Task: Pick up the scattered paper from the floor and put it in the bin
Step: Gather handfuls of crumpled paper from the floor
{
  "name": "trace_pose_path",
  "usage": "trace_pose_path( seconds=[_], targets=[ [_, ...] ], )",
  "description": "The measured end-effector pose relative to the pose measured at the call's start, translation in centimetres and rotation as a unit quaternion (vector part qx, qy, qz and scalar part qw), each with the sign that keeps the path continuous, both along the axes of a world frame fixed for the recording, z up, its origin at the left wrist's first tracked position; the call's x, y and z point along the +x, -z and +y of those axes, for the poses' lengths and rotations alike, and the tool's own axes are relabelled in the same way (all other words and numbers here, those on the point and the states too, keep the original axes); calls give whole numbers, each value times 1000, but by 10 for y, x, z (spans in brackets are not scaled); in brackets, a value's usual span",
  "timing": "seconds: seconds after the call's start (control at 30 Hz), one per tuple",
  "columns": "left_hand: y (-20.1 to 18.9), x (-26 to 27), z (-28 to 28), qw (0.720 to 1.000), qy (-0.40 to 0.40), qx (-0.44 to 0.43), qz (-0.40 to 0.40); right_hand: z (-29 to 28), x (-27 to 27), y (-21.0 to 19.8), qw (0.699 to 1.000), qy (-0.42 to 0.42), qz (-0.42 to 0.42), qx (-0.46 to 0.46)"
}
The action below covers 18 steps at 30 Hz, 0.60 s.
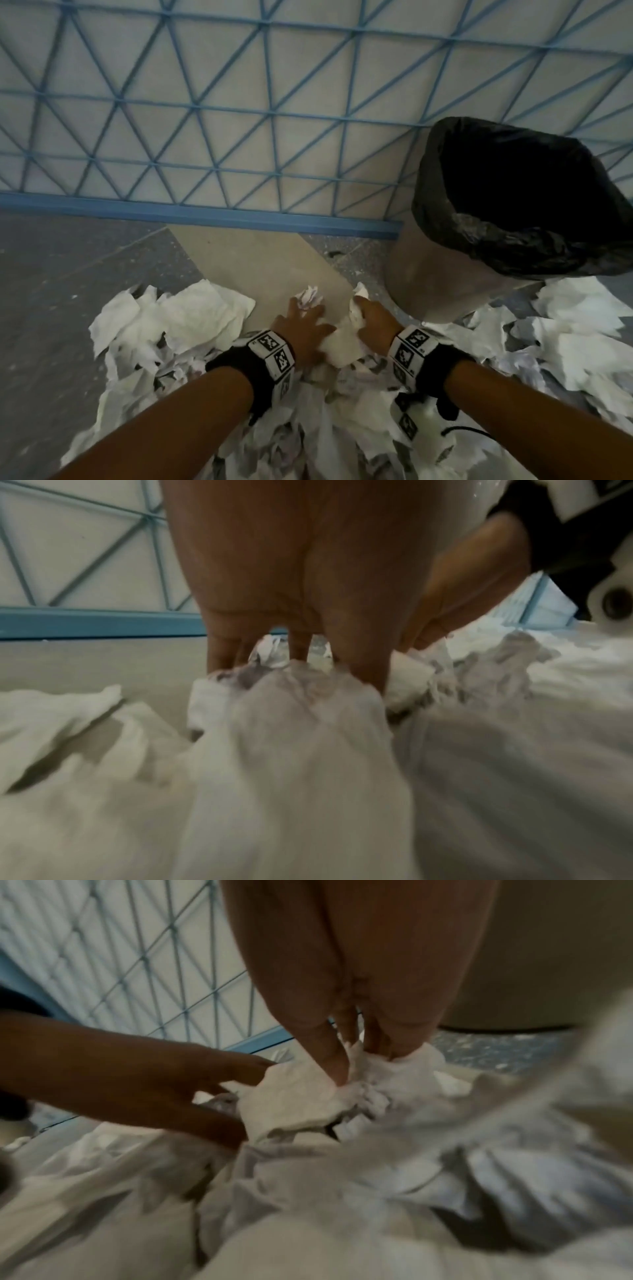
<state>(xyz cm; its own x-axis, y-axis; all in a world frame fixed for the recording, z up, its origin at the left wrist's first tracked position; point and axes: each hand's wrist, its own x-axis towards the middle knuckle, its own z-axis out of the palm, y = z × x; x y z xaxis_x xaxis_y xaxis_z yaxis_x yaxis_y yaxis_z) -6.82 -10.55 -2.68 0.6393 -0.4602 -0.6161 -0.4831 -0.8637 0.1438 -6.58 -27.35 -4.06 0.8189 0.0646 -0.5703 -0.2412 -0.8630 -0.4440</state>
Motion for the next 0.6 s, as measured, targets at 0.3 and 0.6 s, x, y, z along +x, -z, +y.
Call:
trace_pose_path(
  seconds=[0.3,0.6],
  targets=[
    [-23,10,27,977,-123,-165,-50,30,-23,-23,989,-129,59,-34],
    [-86,37,55,933,-225,-238,-147,30,-21,-100,982,-33,-159,95]
  ],
)
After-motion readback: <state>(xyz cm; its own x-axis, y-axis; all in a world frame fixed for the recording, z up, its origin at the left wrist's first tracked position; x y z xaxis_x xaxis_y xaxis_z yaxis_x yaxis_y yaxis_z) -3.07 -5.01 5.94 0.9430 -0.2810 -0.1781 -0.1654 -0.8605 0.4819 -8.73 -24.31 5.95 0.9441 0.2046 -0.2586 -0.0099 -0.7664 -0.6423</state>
